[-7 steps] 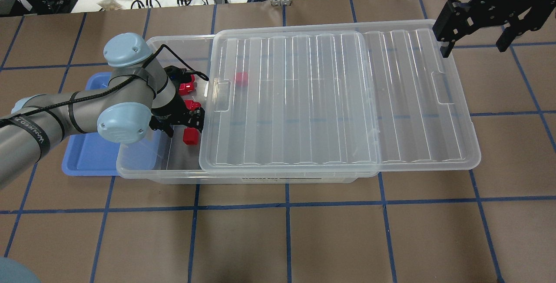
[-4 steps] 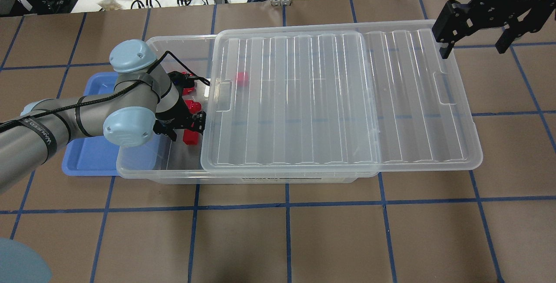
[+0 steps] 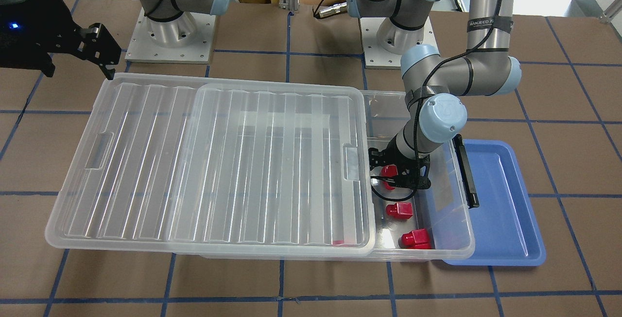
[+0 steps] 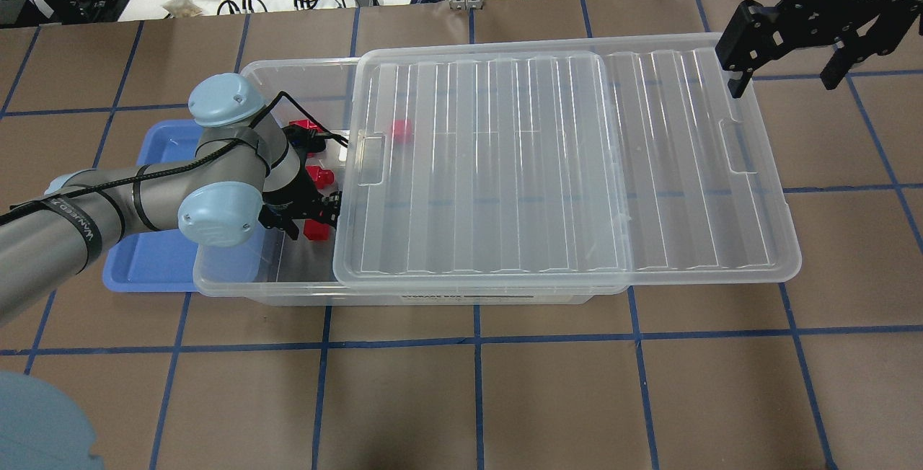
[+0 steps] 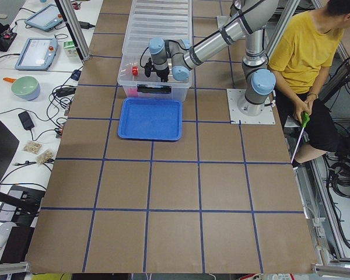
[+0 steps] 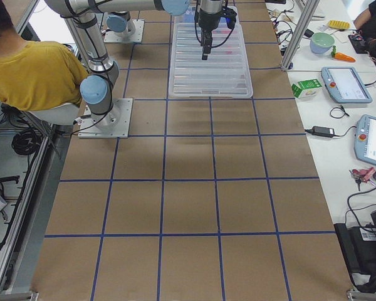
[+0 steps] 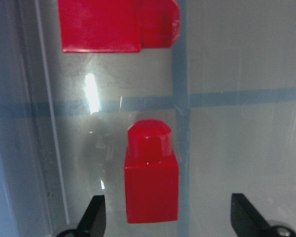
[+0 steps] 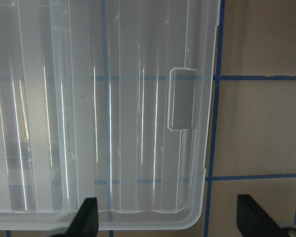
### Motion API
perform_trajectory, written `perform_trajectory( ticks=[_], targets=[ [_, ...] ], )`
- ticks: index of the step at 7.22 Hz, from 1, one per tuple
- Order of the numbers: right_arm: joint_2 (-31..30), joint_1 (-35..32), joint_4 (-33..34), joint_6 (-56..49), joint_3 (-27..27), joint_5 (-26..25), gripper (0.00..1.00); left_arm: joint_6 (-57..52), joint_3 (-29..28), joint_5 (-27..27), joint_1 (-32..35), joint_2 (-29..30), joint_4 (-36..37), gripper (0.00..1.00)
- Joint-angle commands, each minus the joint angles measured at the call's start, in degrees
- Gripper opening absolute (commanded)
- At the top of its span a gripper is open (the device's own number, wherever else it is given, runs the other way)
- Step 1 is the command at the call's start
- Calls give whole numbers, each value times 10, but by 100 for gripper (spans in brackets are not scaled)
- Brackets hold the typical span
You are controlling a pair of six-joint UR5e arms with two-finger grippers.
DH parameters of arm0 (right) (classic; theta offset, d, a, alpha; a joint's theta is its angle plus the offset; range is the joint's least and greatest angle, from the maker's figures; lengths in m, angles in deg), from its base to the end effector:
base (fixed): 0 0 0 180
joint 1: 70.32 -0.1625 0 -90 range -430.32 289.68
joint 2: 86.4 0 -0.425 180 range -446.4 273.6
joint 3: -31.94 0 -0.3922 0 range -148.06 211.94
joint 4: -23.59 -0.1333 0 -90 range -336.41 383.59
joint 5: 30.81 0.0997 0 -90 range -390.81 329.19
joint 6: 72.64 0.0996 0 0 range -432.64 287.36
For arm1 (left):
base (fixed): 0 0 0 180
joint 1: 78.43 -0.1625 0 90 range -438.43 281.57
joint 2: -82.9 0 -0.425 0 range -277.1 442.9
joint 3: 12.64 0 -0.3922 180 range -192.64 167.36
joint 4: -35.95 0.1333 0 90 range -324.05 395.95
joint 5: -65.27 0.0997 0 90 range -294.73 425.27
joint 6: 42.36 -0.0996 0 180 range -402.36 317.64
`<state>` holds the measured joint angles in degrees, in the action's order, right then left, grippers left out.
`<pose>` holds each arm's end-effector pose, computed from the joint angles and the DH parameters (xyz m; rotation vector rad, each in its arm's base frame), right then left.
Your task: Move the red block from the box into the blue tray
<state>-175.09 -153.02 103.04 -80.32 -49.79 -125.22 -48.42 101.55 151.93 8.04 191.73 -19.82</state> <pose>0.0621 -0.5043 0.5296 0.0139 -3.0715 -0.1109 -0.1076 -0.5149 0.1837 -0.0607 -3.0619 -0.2271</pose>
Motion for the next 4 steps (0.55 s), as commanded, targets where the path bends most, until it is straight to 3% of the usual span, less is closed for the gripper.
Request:
perform_trajectory(
  ticks=[1, 2, 3, 4],
  targets=[
    [0, 0, 0, -2, 0, -1, 100, -8, -3, 1, -2, 3, 0, 45],
    [0, 0, -1, -1, 0, -1, 100, -9, -10, 3, -4, 2, 0, 17],
    [0, 0, 0, 0, 0, -1, 100, -9, -12, 4, -13, 1, 0, 4],
    [-1, 0, -1, 0, -1, -1, 100, -9, -13, 5, -16, -5, 0, 0]
  ],
)
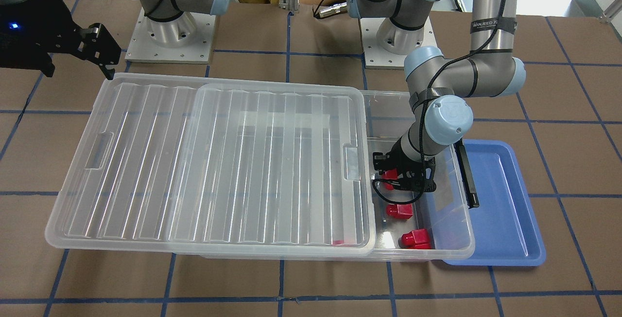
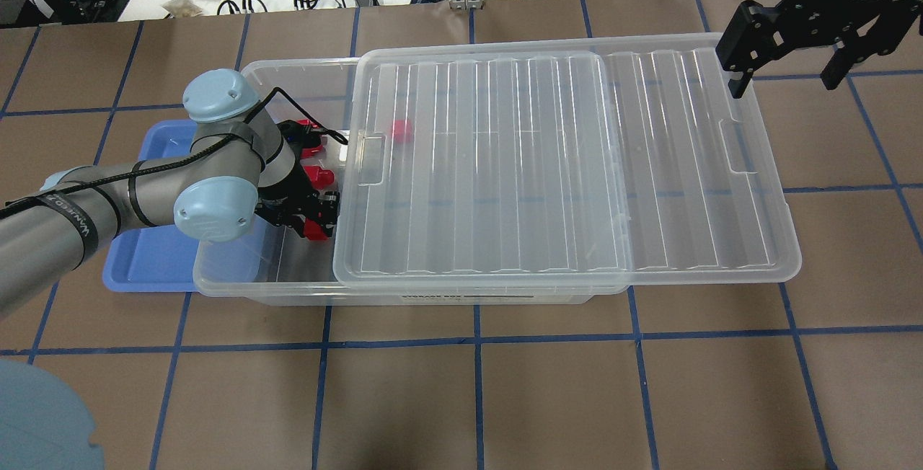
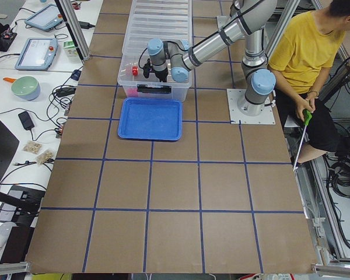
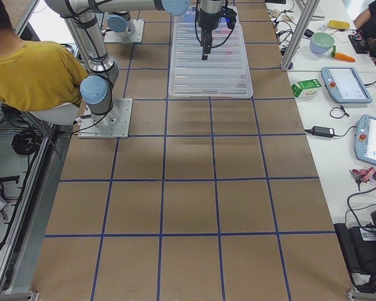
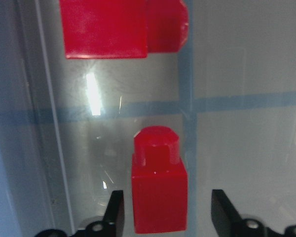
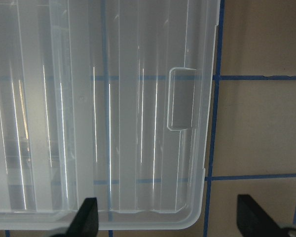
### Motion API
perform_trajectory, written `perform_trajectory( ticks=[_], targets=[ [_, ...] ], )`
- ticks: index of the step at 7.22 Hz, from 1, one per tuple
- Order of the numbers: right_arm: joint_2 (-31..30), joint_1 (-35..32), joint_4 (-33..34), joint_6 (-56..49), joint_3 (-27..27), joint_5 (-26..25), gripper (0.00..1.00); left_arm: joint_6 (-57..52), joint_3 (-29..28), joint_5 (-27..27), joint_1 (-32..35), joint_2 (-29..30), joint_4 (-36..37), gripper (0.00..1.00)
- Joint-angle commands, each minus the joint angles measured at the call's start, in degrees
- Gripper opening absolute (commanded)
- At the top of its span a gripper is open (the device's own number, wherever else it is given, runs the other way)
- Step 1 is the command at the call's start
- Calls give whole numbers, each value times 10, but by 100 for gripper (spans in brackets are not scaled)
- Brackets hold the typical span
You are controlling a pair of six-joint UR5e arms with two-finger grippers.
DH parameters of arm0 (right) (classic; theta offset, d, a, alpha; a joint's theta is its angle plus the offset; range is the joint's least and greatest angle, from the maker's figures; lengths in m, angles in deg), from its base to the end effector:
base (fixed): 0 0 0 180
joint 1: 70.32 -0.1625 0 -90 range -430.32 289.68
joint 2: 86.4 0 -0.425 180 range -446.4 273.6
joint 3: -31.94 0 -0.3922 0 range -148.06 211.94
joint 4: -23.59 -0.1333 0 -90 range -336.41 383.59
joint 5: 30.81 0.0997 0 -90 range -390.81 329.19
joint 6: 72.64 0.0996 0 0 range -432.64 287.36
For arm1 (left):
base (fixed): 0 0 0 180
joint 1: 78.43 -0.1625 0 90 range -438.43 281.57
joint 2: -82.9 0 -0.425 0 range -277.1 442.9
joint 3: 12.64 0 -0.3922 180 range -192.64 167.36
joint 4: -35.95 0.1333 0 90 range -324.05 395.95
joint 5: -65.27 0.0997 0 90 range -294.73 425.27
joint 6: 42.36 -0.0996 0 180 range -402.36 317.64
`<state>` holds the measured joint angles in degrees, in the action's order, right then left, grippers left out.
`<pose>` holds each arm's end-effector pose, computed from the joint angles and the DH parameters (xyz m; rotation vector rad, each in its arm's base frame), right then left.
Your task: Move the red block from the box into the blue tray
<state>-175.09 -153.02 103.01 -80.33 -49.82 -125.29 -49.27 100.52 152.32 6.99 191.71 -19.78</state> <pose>0.0620 -0.5042 0.5293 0.0143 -3.0703 -0.1127 -0.0969 -0.5235 0.1906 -0.0571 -3.0701 -0.1977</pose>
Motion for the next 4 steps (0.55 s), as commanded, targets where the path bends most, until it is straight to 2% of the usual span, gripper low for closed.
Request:
perform_trajectory(
  ticks=[1, 3, 4],
  targets=[
    [0, 0, -1, 0, -1, 0, 100, 0, -1, 1, -5, -5, 0, 0],
    [0, 0, -1, 0, -1, 0, 100, 2, -19, 0, -3, -18, -9, 0],
    [1, 0, -1, 0, -1, 0, 100, 2, -42, 0, -3, -32, -47, 0]
  ],
)
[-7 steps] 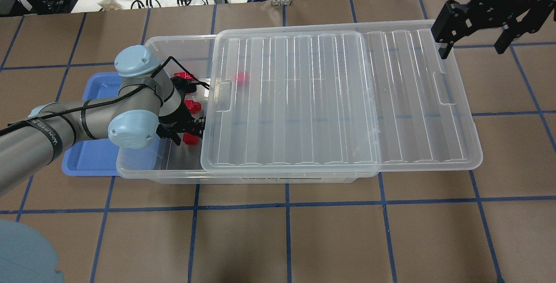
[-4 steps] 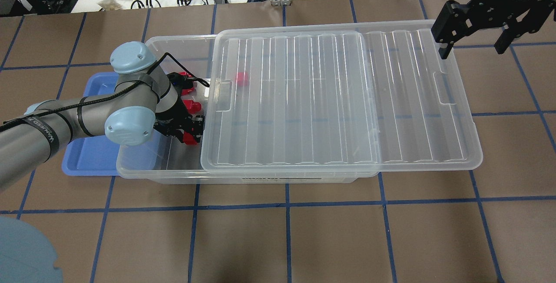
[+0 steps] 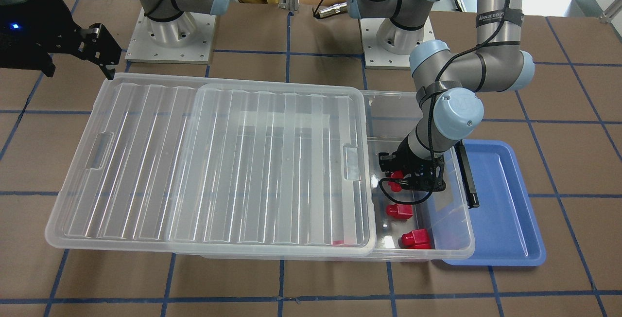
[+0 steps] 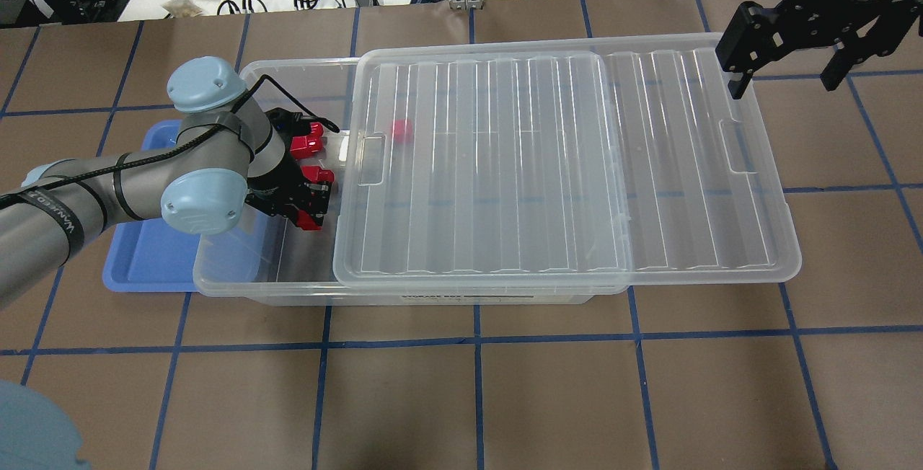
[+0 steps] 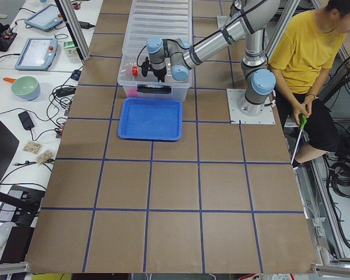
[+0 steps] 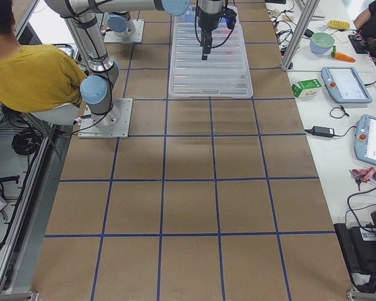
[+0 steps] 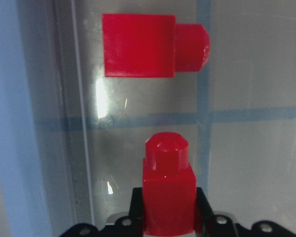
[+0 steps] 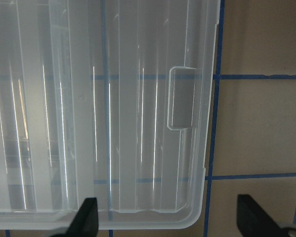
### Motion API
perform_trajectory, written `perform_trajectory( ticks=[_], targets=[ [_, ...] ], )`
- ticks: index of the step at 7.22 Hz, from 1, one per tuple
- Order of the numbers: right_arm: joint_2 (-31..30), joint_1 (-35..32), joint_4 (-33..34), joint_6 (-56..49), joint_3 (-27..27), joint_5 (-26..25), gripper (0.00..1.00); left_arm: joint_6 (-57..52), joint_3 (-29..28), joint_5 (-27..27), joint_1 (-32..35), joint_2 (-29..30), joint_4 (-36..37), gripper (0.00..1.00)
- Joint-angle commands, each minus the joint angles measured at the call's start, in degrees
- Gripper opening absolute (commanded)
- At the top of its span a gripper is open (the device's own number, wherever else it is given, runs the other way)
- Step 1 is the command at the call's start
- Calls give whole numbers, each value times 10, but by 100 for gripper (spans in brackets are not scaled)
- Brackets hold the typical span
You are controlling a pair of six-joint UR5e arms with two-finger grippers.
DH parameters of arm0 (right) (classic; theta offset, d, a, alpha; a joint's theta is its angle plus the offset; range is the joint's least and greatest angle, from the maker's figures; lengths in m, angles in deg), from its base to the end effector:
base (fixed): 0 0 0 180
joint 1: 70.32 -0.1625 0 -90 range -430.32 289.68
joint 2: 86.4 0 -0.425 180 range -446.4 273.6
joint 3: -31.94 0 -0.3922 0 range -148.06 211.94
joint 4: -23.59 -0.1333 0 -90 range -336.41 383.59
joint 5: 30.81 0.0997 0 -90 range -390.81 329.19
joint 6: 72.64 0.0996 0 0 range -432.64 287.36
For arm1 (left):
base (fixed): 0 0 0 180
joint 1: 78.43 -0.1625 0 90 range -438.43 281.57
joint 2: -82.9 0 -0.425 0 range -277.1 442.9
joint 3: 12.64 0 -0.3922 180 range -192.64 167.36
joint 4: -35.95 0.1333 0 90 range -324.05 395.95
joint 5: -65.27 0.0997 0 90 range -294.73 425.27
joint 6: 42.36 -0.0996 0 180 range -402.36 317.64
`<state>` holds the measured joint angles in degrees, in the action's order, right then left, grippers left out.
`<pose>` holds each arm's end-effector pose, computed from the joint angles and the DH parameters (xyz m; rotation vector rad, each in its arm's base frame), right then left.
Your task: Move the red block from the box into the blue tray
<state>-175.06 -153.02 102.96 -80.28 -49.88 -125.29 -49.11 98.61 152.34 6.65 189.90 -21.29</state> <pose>0.0620 -0.5042 0.5284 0.0131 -3.0705 -0.1163 -0.0931 -0.5319 0.2176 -0.0454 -3.0776 -0.1388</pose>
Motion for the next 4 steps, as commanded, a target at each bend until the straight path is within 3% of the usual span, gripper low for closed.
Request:
perform_trajectory(
  ticks=[1, 4],
  targets=[
    [0, 0, 0, 1, 1, 0, 100, 1, -51, -1, 1, -32, -85, 0],
    [0, 0, 0, 0, 1, -2, 100, 1, -161, -5, 2, -88, -255, 0]
  ],
)
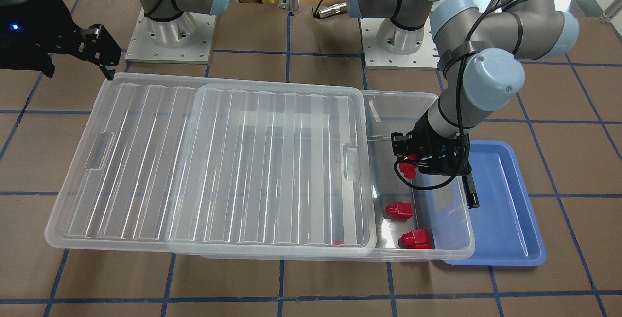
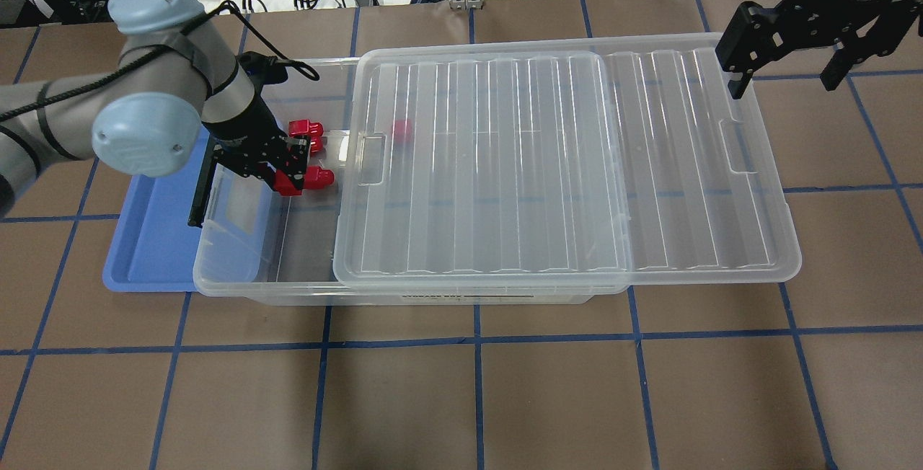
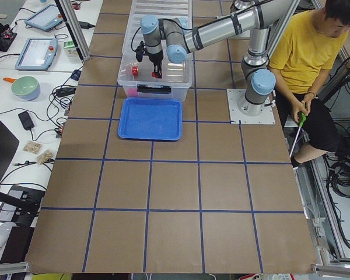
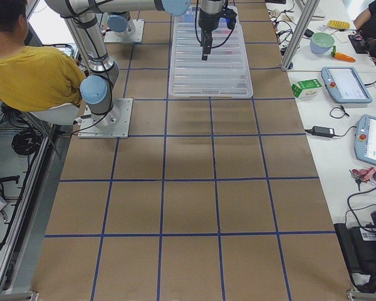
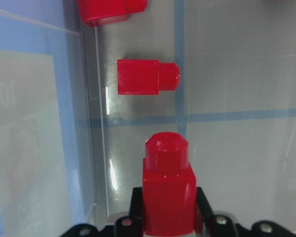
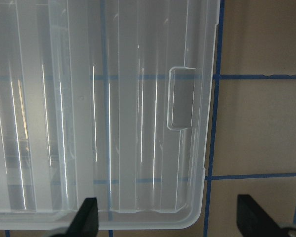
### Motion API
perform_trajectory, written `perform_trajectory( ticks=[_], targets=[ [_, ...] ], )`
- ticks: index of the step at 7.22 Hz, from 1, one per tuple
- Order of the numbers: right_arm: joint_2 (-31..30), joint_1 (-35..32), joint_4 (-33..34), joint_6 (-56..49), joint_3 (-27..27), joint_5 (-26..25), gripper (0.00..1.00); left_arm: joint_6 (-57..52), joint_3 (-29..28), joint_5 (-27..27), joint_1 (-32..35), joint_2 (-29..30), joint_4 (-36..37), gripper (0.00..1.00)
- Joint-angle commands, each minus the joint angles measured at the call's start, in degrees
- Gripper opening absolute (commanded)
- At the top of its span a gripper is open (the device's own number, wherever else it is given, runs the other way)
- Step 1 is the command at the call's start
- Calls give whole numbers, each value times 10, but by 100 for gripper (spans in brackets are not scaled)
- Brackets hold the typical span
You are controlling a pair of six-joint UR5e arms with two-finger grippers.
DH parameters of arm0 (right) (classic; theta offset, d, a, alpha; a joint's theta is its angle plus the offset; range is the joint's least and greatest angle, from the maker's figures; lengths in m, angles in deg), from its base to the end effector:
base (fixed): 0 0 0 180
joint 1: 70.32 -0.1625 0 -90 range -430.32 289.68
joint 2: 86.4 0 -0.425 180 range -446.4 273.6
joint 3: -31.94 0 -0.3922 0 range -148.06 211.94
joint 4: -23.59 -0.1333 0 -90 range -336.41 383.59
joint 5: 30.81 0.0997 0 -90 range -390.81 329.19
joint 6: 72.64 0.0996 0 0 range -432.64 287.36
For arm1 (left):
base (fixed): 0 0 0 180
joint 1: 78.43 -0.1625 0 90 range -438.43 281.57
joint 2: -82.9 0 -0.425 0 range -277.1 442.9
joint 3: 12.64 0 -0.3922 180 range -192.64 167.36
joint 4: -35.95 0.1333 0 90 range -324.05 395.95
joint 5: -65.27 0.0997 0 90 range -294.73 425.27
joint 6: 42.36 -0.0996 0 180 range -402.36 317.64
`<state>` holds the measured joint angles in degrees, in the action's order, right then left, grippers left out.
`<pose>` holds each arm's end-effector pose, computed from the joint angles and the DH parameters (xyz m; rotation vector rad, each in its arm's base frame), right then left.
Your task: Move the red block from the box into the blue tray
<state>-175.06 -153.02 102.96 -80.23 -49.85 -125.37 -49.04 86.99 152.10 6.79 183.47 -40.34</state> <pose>0.0618 -0.5042 0.5287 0.0118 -3.0690 -0.1157 -0.0938 -0.5436 0.3348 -0.0461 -3.0706 -0.1648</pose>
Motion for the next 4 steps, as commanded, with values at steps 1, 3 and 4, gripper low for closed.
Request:
perform_trajectory(
  ticks=[1, 3, 4],
  targets=[
    [0, 0, 0, 0, 1, -3, 100, -2, -75, 0, -7, -27, -85, 0],
    [0, 0, 0, 0, 0, -5, 100, -50, -97, 3, -70, -27, -86, 0],
    [2, 2, -1, -3, 0, -8, 100, -134, -96, 2, -120, -28, -86, 0]
  ],
)
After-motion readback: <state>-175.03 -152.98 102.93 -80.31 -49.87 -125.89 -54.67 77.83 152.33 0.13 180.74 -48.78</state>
